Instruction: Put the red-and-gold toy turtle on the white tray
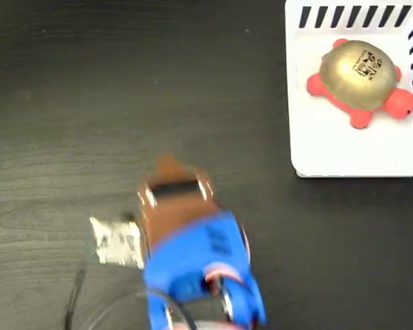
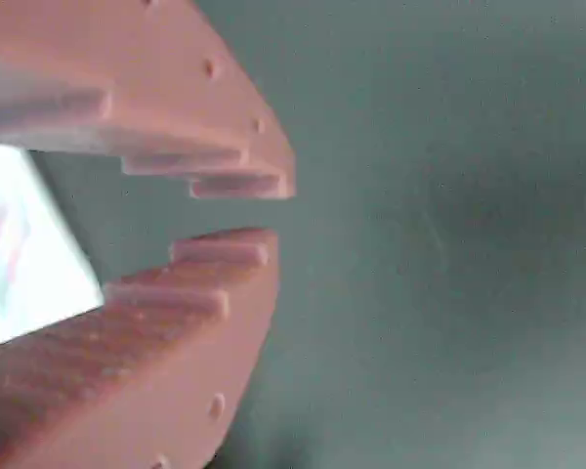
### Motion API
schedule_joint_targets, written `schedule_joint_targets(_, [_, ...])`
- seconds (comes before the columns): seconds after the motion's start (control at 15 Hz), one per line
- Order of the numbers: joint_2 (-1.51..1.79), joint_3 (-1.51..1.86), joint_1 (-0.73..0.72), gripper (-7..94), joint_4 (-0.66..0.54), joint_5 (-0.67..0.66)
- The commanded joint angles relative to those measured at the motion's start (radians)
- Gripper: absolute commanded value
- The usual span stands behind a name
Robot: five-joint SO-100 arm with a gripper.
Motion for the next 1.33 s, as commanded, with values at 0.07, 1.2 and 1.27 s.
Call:
schedule_joint_targets(0.07, [0.238,0.017,-0.029,0,0.262,0.037])
schedule_joint_targets(1.2, [0.419,0.023,-0.037,0,0.491,0.009])
schedule_joint_targets(1.27, [0.419,0.023,-0.037,0,0.491,0.009])
